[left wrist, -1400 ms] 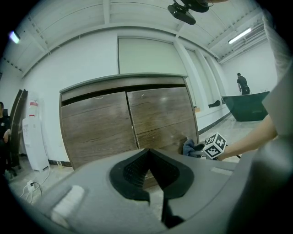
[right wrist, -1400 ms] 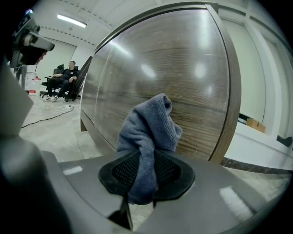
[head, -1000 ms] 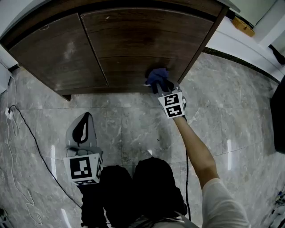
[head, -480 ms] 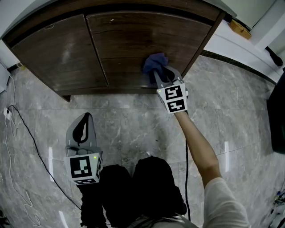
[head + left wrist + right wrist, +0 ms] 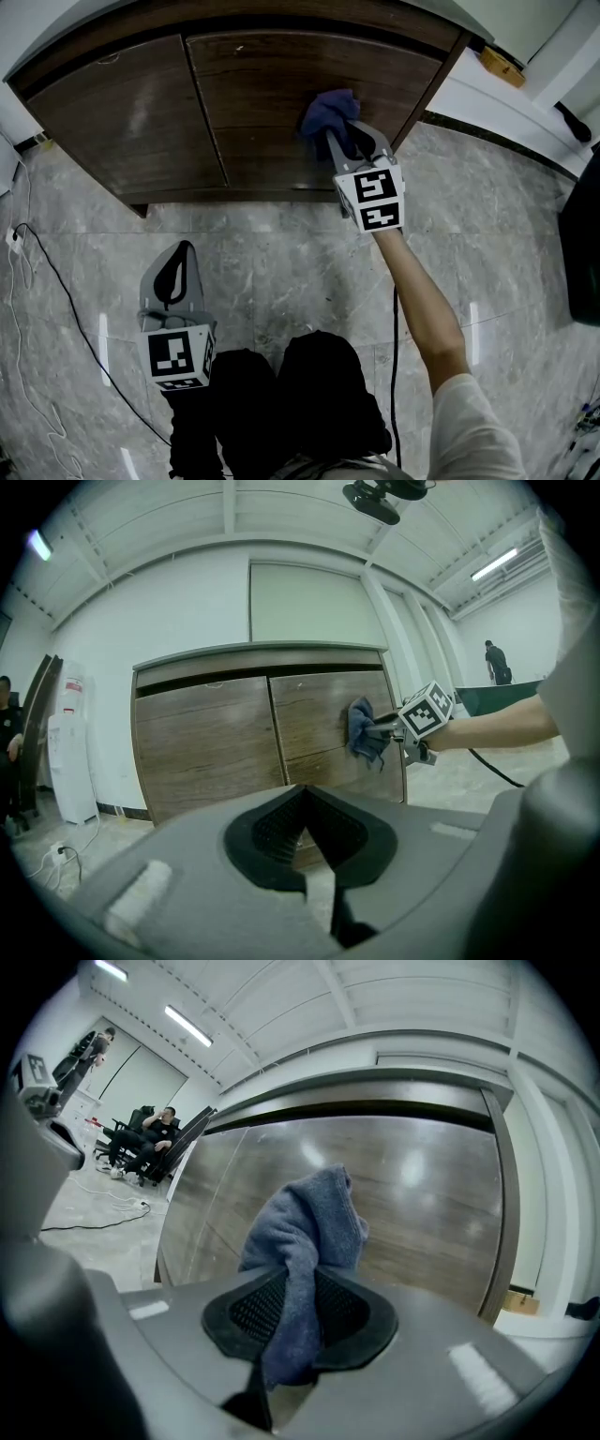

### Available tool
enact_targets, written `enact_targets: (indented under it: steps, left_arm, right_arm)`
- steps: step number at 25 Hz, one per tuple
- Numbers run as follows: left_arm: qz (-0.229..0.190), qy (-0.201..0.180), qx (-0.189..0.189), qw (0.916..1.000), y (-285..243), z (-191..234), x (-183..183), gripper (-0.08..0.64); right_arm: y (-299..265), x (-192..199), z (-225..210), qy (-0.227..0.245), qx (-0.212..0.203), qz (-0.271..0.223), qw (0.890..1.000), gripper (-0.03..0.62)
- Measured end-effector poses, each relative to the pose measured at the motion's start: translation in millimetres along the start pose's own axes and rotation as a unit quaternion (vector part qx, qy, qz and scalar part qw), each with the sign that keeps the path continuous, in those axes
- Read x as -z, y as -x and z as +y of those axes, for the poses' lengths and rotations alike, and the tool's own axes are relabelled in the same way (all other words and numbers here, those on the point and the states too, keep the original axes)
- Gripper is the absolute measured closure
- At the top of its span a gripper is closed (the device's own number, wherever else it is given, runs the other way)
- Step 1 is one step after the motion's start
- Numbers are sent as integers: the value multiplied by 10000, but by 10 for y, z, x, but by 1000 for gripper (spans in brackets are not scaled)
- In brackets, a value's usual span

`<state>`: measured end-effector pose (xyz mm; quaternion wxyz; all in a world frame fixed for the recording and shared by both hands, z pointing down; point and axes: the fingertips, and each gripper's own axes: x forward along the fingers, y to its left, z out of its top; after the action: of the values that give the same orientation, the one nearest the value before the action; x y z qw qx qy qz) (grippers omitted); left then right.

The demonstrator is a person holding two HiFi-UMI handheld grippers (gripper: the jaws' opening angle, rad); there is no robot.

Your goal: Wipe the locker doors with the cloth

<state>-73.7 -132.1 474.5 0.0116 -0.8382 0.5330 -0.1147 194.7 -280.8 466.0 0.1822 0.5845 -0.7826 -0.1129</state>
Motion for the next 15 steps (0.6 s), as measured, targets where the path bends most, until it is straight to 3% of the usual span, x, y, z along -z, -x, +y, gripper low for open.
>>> enact_targets:
  steps: [15]
  left_arm:
    - [-85, 6, -1, 10000, 59, 7, -58, 560]
  right_arm:
    - [64, -733, -239, 253, 214, -549, 9979, 506]
